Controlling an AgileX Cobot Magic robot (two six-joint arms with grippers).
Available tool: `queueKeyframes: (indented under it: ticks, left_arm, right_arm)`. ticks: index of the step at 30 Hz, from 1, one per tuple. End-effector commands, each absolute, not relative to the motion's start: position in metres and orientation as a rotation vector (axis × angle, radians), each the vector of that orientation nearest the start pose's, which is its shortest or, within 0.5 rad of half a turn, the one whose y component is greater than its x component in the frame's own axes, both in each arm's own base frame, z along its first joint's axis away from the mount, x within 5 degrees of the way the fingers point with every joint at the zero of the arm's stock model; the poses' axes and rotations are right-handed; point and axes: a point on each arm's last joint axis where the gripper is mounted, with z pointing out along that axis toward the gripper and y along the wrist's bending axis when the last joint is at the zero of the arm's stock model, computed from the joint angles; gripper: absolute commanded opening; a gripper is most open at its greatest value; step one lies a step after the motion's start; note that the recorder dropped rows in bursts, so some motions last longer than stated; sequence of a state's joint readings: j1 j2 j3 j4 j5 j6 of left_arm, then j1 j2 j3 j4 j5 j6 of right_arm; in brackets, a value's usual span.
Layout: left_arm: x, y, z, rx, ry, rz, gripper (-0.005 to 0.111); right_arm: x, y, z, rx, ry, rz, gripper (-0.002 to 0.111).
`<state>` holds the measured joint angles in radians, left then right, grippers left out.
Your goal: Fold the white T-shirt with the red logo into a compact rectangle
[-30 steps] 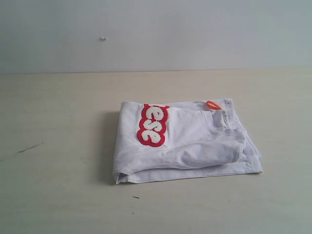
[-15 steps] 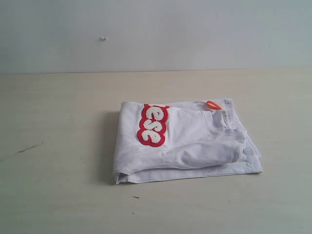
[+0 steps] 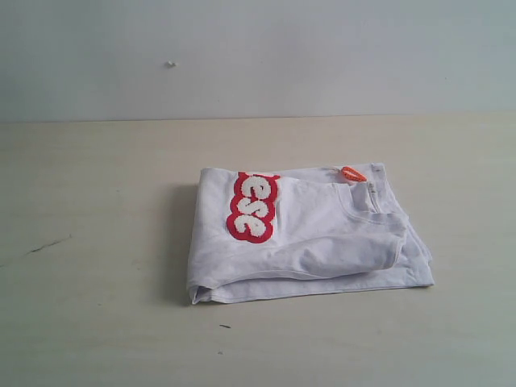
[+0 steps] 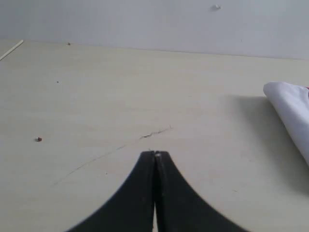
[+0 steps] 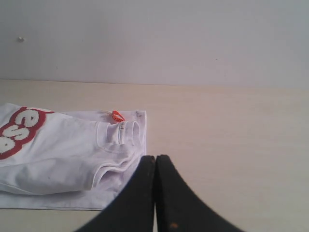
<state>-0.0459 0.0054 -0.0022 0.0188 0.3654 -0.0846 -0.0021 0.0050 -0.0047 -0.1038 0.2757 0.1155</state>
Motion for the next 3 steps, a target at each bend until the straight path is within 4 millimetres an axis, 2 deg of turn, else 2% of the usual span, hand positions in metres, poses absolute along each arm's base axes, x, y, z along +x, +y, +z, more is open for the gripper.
queueKeyframes:
  ticks: [1, 3]
  left_arm:
    - [0.0532, -0.0016, 0.1814, -0.022, 1.837, -0.065, 0.0]
    - [0.0532, -0.0016, 0.1814, -0.022, 1.837, -0.065, 0.0]
  right_arm:
    - [0.0549, -0.003, 0.1886, 0.042, 1.755, -0.019, 0.0]
    - [0.0549, -0.003, 0.1886, 0.042, 1.755, -0.019, 0.0]
